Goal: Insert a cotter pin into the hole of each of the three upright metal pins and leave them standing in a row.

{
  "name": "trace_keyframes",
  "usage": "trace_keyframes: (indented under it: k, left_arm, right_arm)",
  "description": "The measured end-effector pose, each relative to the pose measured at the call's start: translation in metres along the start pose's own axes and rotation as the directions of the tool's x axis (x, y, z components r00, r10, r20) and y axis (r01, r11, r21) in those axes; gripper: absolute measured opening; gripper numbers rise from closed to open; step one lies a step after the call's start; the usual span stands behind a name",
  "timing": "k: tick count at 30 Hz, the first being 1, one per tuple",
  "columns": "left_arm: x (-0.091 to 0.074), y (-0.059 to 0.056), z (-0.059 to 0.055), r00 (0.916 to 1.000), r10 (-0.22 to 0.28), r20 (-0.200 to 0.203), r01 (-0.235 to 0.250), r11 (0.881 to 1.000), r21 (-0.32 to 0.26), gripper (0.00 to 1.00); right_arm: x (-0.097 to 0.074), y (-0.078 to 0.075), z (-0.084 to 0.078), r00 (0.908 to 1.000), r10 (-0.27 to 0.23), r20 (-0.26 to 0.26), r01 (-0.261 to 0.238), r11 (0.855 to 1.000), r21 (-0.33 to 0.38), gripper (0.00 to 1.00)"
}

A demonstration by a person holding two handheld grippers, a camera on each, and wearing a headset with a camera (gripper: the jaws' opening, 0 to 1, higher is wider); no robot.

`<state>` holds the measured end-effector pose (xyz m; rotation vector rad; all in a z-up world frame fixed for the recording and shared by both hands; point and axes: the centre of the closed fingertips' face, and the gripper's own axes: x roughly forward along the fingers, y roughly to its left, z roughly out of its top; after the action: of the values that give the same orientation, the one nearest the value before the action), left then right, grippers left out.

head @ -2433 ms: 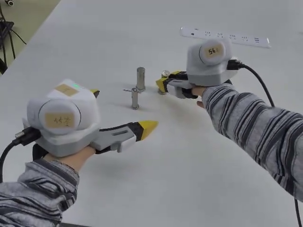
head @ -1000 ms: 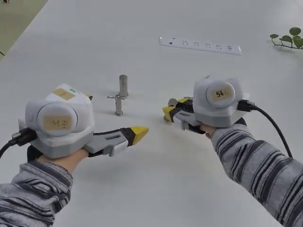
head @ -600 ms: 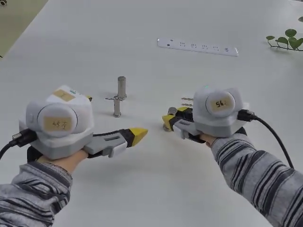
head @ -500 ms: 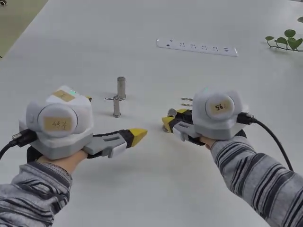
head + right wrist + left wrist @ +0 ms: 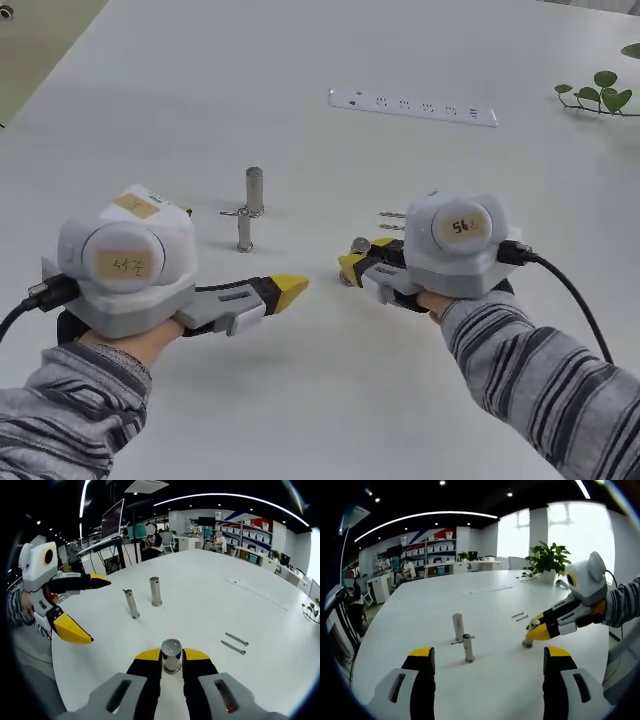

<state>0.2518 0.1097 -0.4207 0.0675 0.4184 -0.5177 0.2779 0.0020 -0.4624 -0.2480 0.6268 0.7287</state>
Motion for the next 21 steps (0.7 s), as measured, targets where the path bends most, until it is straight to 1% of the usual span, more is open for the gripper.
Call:
trace_keyframes:
  k: [1,2,3,5,6,7,9,11,14,17,19,21]
  left_arm:
    - [0.0,0.0,0.001,1.0,-0.002,0.003,0.002,1.0,-0.002,0.89]
    - [0.0,0.0,0.001,1.0,-0.005,0.006,0.005,1.0,-0.004,0.9]
    - [0.0,0.0,0.001,1.0,-0.005,0.007,0.005,1.0,-0.005,0.91]
    - [0.001,-0.001,0.002,0.9999,-0.007,0.011,0.007,1.0,-0.004,0.91]
    - [0.001,-0.001,0.002,0.9999,-0.008,0.012,0.008,1.0,-0.004,0.91]
    - [0.0,-0.002,0.002,0.9999,-0.009,0.013,0.009,1.0,-0.003,0.92]
    - [0.0,-0.003,0.003,0.9998,-0.012,0.015,0.011,1.0,0.001,0.93]
    - [0.0,-0.004,0.004,0.9997,-0.012,0.02,0.012,1.0,0.007,0.94]
    - [0.0,-0.004,0.006,0.9995,-0.012,0.028,0.012,1.0,0.0,0.94]
    - [-0.001,-0.005,0.005,0.9996,-0.014,0.023,0.014,1.0,0.001,0.95]
    - [-0.001,-0.006,0.004,0.9997,-0.015,0.02,0.015,1.0,0.004,0.95]
    - [-0.001,-0.006,0.005,0.9996,-0.015,0.023,0.015,1.0,0.008,0.94]
  right_arm:
    - [-0.002,0.0,0.0,1.0,0.005,-0.005,-0.005,1.0,0.008,0.13]
    - [-0.005,0.001,0.001,0.9999,0.017,0.0,-0.017,1.0,0.021,0.14]
    - [-0.007,0.002,0.001,0.9996,0.028,0.0,-0.028,0.999,0.017,0.17]
    - [-0.012,0.002,0.0,0.9992,0.038,-0.011,-0.038,0.999,0.011,0.18]
    - [-0.015,0.002,-0.001,0.9987,0.048,-0.019,-0.048,0.999,-0.002,0.2]
    - [-0.019,0.0,-0.003,0.9982,0.051,-0.033,-0.051,0.999,-0.005,0.21]
    - [-0.025,-0.002,-0.005,0.9971,0.064,-0.043,-0.064,0.998,-0.007,0.24]
    - [-0.029,-0.004,-0.006,0.9965,0.066,-0.052,-0.067,0.998,-0.01,0.26]
    - [-0.037,-0.01,-0.008,0.9947,0.076,-0.069,-0.079,0.996,-0.036,0.28]
    - [-0.044,-0.015,-0.008,0.9913,0.091,-0.095,-0.098,0.993,-0.066,0.29]
    - [-0.045,-0.018,-0.008,0.9895,0.098,-0.106,-0.107,0.991,-0.083,0.29]
    - [-0.046,-0.026,-0.01,0.9887,0.09,-0.119,-0.103,0.989,-0.107,0.29]
